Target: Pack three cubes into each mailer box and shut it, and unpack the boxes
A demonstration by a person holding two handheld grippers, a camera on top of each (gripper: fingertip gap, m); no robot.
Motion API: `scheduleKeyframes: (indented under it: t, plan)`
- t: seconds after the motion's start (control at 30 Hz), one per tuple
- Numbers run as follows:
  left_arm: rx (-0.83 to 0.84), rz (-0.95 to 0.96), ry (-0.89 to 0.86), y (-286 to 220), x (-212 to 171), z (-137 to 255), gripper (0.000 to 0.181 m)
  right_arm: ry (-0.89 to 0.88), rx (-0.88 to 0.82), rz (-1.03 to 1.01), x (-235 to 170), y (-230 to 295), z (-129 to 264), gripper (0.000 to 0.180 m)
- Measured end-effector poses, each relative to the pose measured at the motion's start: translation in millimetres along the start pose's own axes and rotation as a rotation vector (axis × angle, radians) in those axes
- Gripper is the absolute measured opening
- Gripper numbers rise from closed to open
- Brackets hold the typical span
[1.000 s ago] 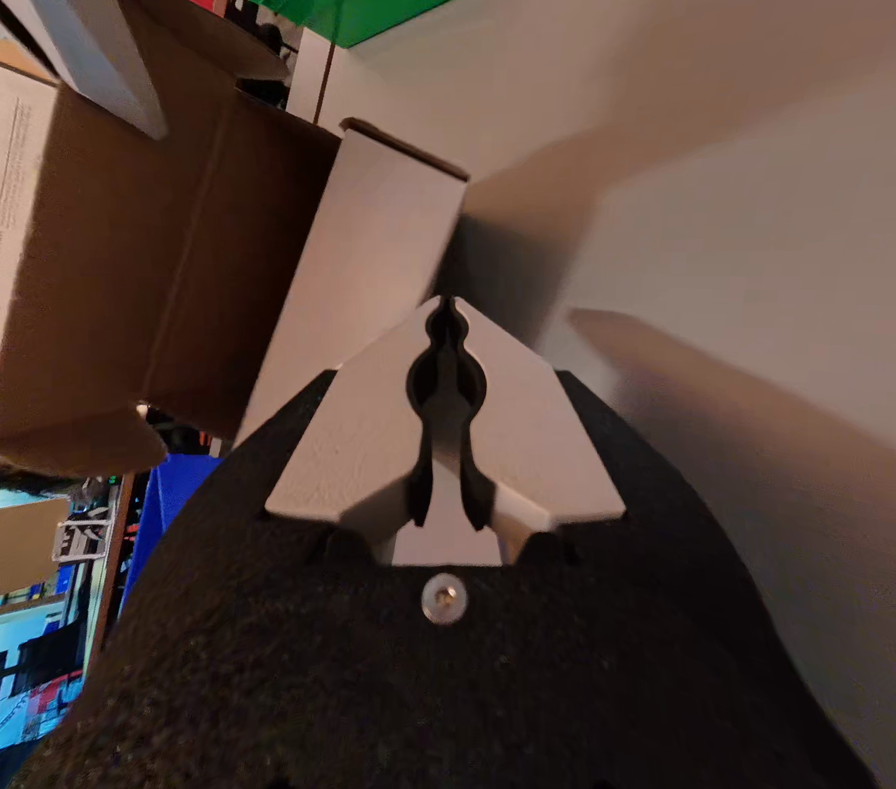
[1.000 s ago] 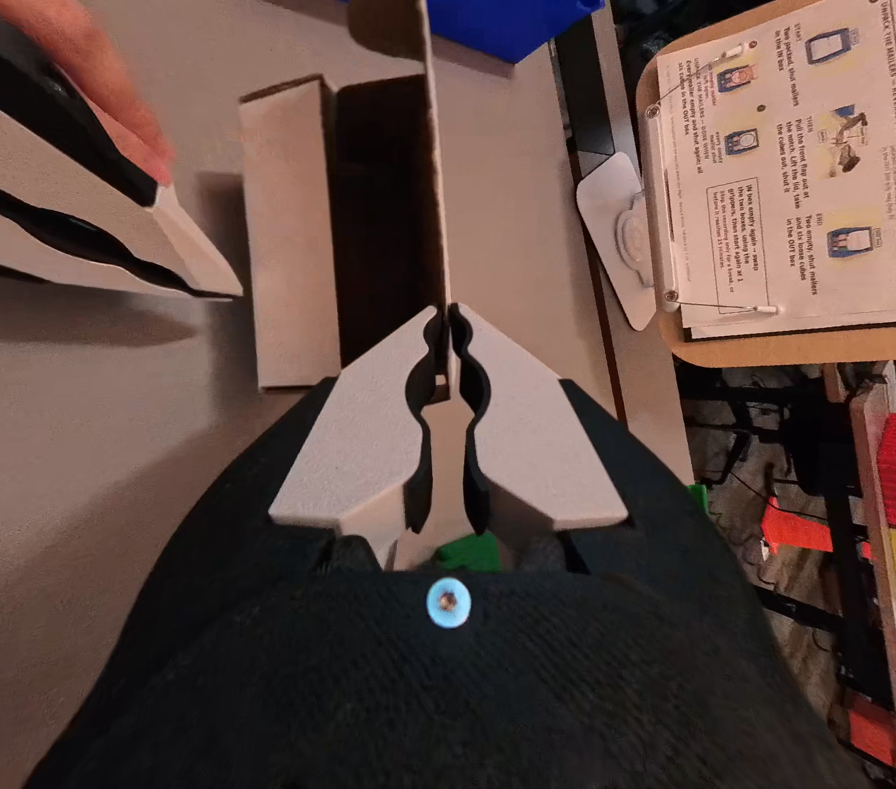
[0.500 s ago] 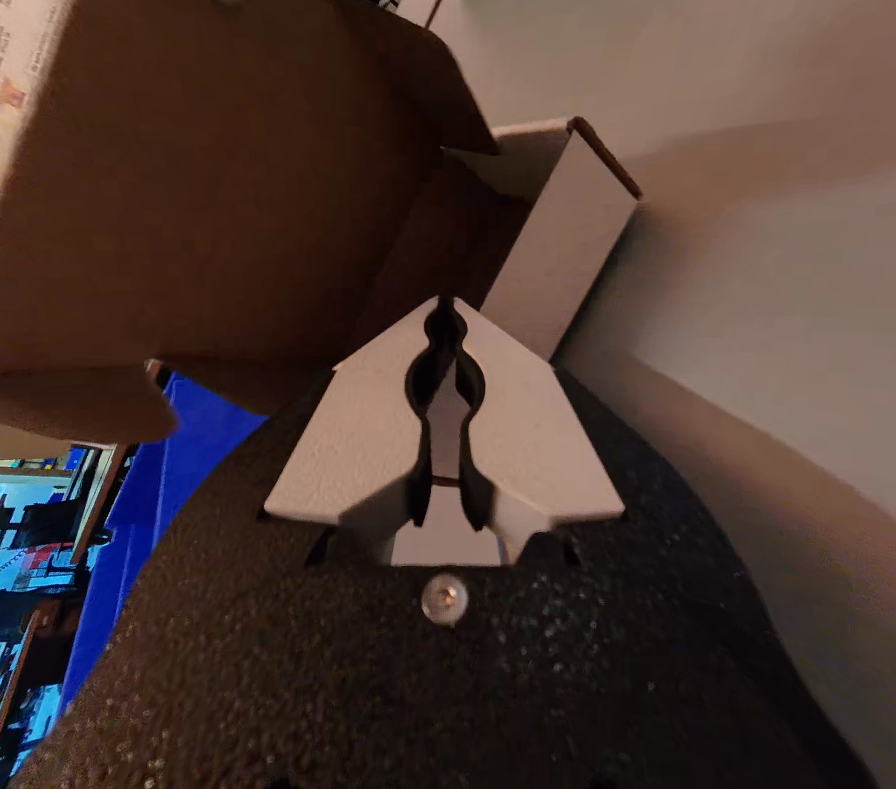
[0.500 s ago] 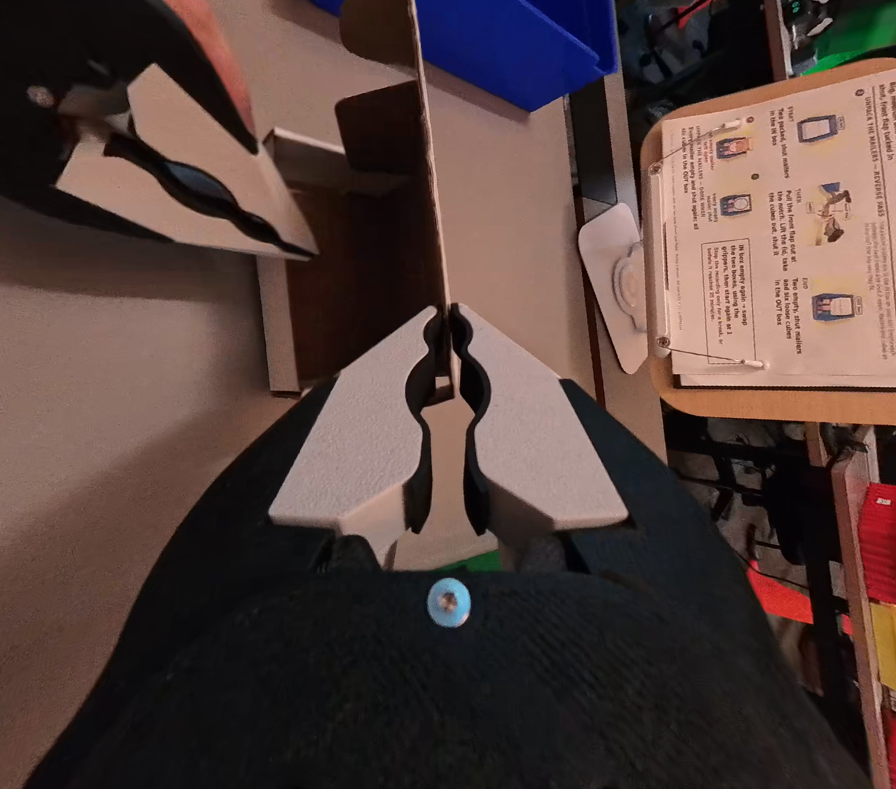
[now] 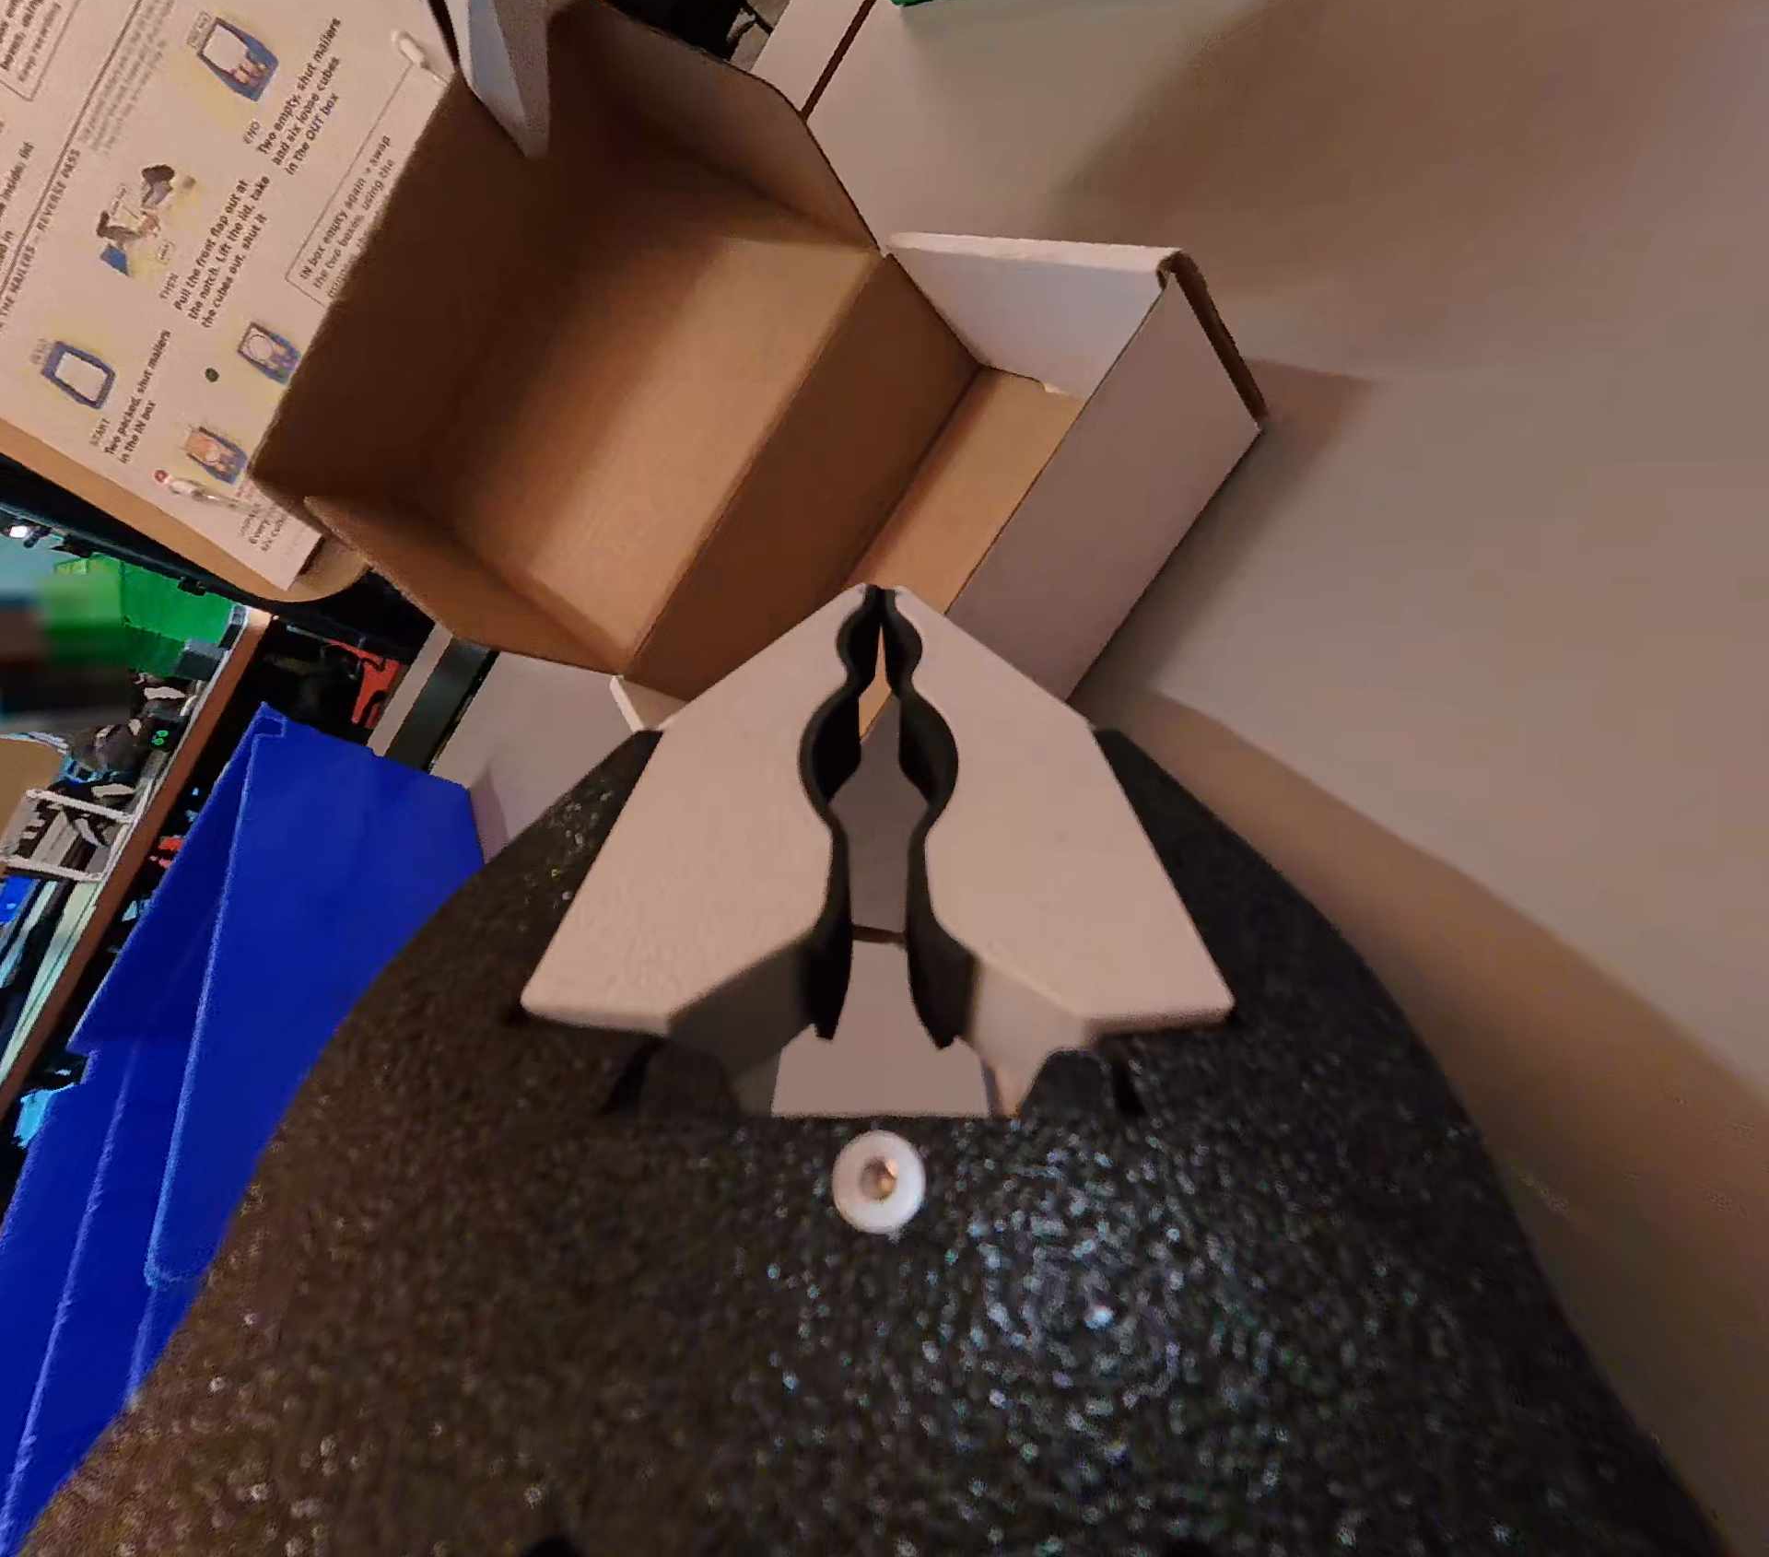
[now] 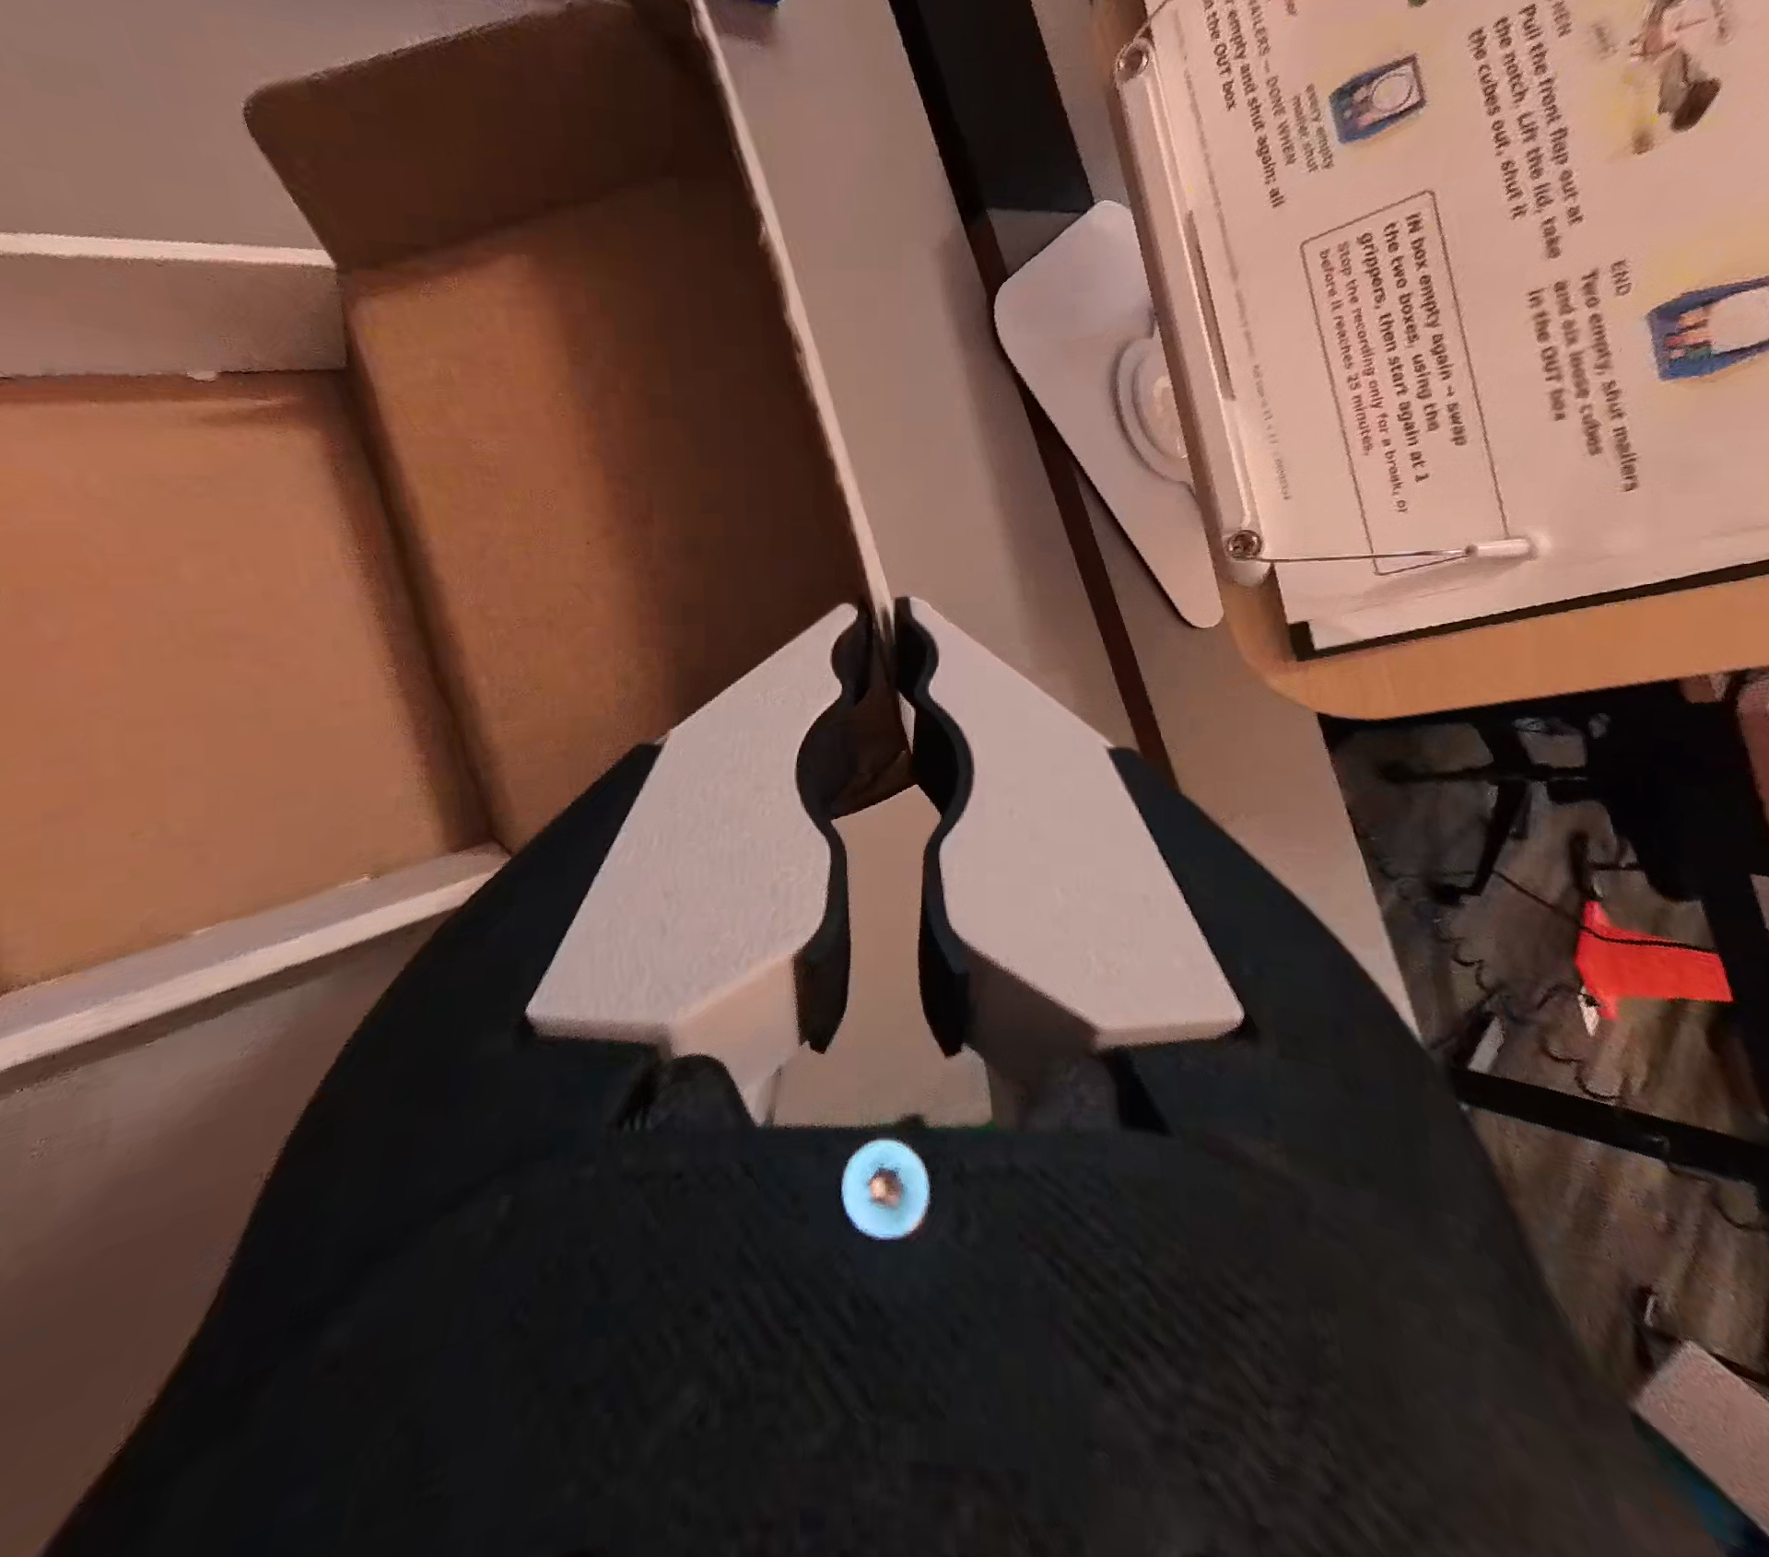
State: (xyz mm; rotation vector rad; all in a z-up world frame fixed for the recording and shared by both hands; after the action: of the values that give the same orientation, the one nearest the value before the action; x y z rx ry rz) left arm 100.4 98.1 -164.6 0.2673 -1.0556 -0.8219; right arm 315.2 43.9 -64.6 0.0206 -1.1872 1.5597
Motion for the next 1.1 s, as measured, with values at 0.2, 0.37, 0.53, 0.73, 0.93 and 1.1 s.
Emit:
scheduleKeyframes:
  t: [0.2,0.37,0.53,0.73,0.93,1.1]
  plan:
    - [0.045,0.107,-0.183,29,0,43,0.009,-0.044,-0.004,0.028,6,-4,9,0.001]
    - [0.124,0.312,-0.179,135,-40,123,0.014,-0.161,0.041,0.042,14,-3,19,0.001]
    - [-0.248,0.447,0.144,206,-117,106,0.062,-0.175,0.042,0.063,17,-1,16,0.002]
    - [-0.451,0.338,0.522,213,-158,45,0.08,-0.176,0.036,0.093,20,2,20,0.001]
    - [-0.568,0.304,0.62,212,-156,23,0.041,-0.175,0.031,0.101,20,3,19,0.001]
    - [-0.097,0.341,0.484,257,-106,77,0.041,-0.183,0.036,0.095,19,2,19,0.001]
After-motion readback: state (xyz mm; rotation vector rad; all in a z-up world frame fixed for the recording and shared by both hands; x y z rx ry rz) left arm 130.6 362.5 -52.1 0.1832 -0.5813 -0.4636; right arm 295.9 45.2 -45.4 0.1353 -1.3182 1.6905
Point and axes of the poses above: each gripper's, where its closed fingertips meet, z back along the fingers, x out of its top, y = z × x across the jaws, the point moved 10 cm from there along z, back along the fingers, and after that the axes turned 12 degrees about -x, right-handed, at the moved point
